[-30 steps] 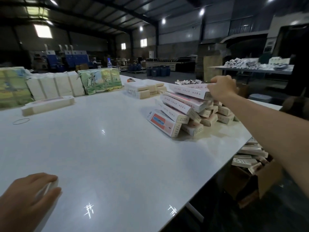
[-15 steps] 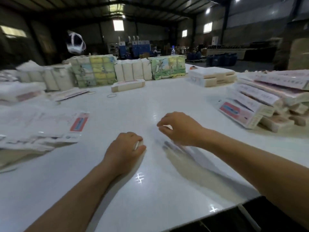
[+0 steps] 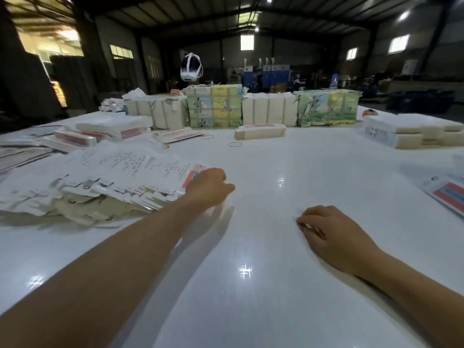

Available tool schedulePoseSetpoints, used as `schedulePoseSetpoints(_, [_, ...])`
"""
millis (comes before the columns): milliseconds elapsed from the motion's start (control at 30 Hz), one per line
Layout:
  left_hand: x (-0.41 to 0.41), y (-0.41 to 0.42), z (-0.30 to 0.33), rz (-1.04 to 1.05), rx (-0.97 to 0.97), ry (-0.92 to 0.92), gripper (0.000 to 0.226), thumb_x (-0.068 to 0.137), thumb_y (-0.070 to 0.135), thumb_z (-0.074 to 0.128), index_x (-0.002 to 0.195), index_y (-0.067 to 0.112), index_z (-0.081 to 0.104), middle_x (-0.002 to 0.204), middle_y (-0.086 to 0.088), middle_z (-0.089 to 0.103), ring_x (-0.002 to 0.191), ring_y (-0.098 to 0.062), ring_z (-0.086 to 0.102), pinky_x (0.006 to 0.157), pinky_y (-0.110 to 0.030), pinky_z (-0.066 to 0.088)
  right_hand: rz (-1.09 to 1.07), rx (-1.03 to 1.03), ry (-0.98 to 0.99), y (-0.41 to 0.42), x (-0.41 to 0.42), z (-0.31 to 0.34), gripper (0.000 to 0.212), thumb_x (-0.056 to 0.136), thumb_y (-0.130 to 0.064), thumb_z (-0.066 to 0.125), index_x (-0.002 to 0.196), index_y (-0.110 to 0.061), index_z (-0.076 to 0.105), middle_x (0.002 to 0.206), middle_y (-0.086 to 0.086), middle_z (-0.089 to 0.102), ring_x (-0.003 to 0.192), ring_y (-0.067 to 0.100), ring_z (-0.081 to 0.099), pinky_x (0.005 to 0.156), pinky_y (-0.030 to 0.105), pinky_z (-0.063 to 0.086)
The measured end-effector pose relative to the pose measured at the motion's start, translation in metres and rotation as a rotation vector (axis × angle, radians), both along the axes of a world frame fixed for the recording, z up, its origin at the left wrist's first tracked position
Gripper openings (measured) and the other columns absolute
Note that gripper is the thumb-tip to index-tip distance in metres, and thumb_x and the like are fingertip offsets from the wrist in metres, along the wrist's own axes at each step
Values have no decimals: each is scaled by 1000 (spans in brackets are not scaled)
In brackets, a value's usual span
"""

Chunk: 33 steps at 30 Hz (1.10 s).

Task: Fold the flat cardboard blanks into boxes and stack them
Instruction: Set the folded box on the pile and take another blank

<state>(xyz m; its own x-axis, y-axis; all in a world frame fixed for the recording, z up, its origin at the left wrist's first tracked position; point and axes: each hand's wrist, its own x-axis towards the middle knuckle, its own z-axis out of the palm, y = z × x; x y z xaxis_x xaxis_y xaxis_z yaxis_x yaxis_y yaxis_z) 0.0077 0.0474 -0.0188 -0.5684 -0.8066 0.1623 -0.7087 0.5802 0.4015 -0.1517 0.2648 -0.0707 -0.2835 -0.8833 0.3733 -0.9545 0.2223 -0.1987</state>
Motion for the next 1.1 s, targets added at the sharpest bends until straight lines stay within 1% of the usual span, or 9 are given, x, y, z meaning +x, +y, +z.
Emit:
schedulePoseSetpoints(100, [22, -51, -3, 373, -10, -200, 72, 74, 68, 58, 121, 13, 49, 131, -12, 44, 122, -30, 38, 95, -42, 32, -6, -10, 0, 1, 1, -1, 28, 97, -28, 47, 119, -25, 65, 125, -11, 57, 115, 12, 47, 91, 21, 36])
schedulePoseSetpoints(167, [27, -72, -11, 462, -16, -306, 97, 61, 83, 57, 125, 11, 45, 134, -14, 36, 125, -32, 30, 97, -44, 27, -7, -9, -5, 0, 1, -2, 28, 97, -28, 47, 118, -26, 65, 124, -12, 57, 115, 11, 47, 89, 19, 34])
schedulePoseSetpoints(267, [22, -94, -13, 493, -28, -300, 103, 54, 81, 64, 125, 9, 42, 129, -14, 38, 122, -31, 34, 94, -43, 28, -7, -9, -20, -1, 0, -1, 27, 96, -27, 49, 118, -26, 66, 121, -13, 58, 112, 10, 47, 85, 18, 33])
schedulePoseSetpoints(567, [33, -125, 10, 518, 153, 19, 42, 73, 25, 76, 97, 5, 49, 97, -15, 61, 95, -33, 59, 98, -46, 41, -7, 4, -47, 0, 2, 1, 26, 96, -27, 50, 116, -26, 66, 118, -15, 57, 110, 8, 46, 87, 20, 33])
schedulePoseSetpoints(700, [42, -116, 34, 395, 118, 184, 29, 82, 13, 70, 106, 2, 56, 98, -14, 59, 83, -28, 55, 69, -35, 49, -8, 17, -58, -2, 3, 3, 27, 96, -29, 48, 117, -27, 65, 119, -13, 56, 111, 10, 45, 91, 24, 35])
schedulePoseSetpoints(800, [42, -82, 44, 125, 283, 355, 14, 84, 4, 65, 94, 15, 65, 97, -10, 64, 79, -26, 60, 54, -29, 47, -21, 46, -82, -3, 3, 4, 31, 97, -30, 47, 125, -27, 59, 123, -10, 55, 112, 12, 46, 90, 25, 35])
schedulePoseSetpoints(900, [33, -28, 39, -87, 479, 390, 22, 88, 1, 57, 89, 21, 67, 89, -1, 71, 64, -15, 70, 42, -21, 47, -89, -184, -426, -3, 2, 13, 42, 95, -24, 52, 137, -24, 47, 123, -1, 57, 101, 14, 56, 91, 30, 45])
schedulePoseSetpoints(1033, [20, 36, 20, -299, 576, 252, 23, 89, 4, 57, 94, 25, 66, 79, 12, 73, 69, -10, 71, 42, -20, 49, -158, -457, -1213, 2, -2, 23, 48, 97, -28, 51, 142, -33, 34, 92, 6, 71, 64, 20, 65, 55, 32, 53])
schedulePoseSetpoints(1100, [16, 56, 11, -336, 598, 187, 22, 89, 7, 59, 96, 27, 64, 81, 11, 73, 73, -11, 71, 49, -25, 54, -183, -444, -1328, 6, -3, 23, 52, 95, -21, 54, 140, -38, 34, 77, 7, 73, 49, 22, 61, 44, 28, 49])
